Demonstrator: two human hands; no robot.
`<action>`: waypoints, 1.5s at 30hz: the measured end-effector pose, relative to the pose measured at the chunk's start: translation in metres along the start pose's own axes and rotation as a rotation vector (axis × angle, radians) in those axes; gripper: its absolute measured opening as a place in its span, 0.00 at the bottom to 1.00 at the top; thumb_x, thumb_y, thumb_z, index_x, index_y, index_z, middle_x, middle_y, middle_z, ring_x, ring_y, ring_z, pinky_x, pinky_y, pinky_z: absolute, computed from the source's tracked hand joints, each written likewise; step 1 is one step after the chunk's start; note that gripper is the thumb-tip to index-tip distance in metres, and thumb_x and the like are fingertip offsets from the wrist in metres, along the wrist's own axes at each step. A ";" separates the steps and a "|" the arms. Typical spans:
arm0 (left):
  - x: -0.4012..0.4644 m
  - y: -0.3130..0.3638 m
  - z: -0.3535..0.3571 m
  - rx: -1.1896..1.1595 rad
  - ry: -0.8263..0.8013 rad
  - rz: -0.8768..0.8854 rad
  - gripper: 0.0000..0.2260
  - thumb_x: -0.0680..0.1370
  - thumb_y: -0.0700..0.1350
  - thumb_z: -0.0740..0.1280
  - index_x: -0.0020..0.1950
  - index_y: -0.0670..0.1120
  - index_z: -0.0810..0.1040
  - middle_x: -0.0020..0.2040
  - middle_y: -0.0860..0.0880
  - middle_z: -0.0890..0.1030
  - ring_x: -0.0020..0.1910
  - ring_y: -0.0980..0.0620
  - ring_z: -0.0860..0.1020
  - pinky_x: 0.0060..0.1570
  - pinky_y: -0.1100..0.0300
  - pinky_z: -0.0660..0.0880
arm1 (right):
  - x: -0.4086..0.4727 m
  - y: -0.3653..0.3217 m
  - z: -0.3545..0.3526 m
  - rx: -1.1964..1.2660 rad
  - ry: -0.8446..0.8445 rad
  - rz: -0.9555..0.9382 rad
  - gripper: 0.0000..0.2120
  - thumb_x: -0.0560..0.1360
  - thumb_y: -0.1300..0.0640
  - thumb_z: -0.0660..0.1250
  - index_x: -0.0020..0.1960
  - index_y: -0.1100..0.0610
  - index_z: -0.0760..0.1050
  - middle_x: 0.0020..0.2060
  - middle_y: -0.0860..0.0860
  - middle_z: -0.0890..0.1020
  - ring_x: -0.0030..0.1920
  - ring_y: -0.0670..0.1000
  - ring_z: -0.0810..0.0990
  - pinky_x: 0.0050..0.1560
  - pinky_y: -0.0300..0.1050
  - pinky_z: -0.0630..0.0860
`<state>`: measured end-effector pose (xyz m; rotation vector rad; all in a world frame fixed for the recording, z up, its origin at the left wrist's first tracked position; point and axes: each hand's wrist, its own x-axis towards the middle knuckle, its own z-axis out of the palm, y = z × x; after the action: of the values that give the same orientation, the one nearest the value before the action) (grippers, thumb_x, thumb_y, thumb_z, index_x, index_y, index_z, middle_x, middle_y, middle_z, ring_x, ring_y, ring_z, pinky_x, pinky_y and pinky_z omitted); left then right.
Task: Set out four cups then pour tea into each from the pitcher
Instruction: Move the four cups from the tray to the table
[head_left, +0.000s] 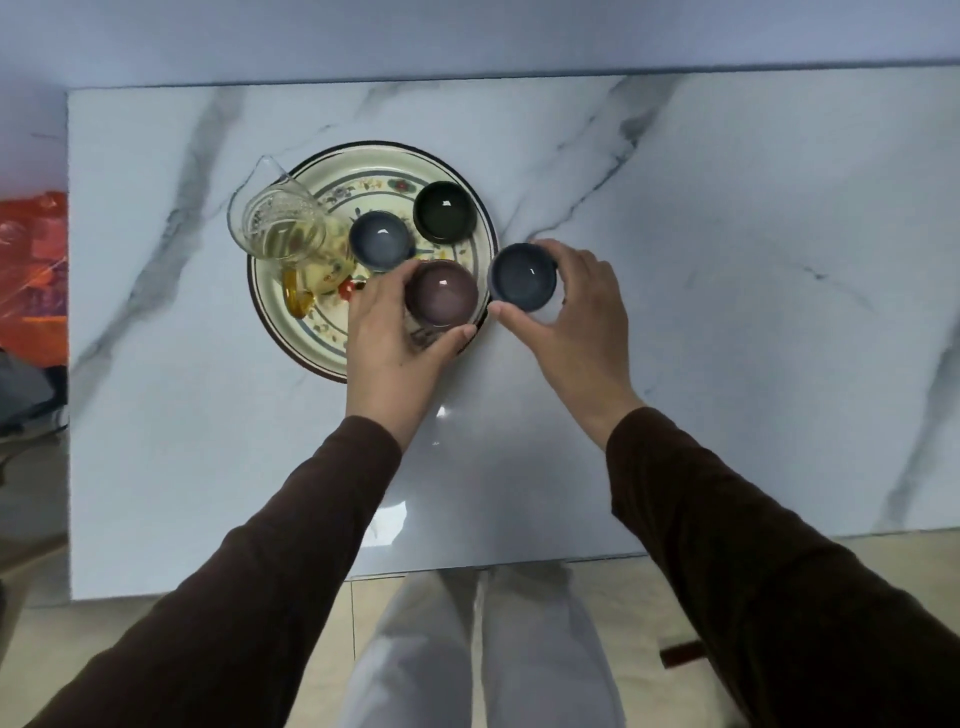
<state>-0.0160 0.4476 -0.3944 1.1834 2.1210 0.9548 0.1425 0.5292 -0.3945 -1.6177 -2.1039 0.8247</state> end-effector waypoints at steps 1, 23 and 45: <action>-0.002 0.008 0.005 -0.001 -0.007 0.012 0.29 0.70 0.53 0.77 0.68 0.49 0.73 0.62 0.53 0.75 0.64 0.50 0.72 0.65 0.50 0.71 | -0.003 0.006 -0.008 0.007 0.012 0.013 0.32 0.69 0.40 0.74 0.67 0.51 0.71 0.58 0.47 0.77 0.58 0.48 0.72 0.54 0.38 0.71; -0.105 0.157 0.201 -0.095 -0.101 -0.026 0.27 0.68 0.52 0.75 0.65 0.50 0.73 0.59 0.56 0.75 0.62 0.50 0.74 0.63 0.50 0.74 | -0.058 0.210 -0.189 0.040 0.069 0.145 0.31 0.69 0.39 0.74 0.67 0.49 0.70 0.61 0.44 0.76 0.61 0.47 0.71 0.58 0.43 0.75; -0.051 0.202 0.358 -0.052 -0.041 -0.114 0.29 0.68 0.49 0.77 0.67 0.51 0.73 0.61 0.56 0.77 0.63 0.53 0.73 0.62 0.57 0.72 | 0.047 0.371 -0.253 0.018 -0.060 0.020 0.30 0.67 0.41 0.75 0.65 0.51 0.73 0.60 0.47 0.77 0.61 0.51 0.72 0.57 0.44 0.72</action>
<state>0.3673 0.5936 -0.4497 1.0367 2.0943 0.9207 0.5595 0.6965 -0.4418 -1.6267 -2.1178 0.9065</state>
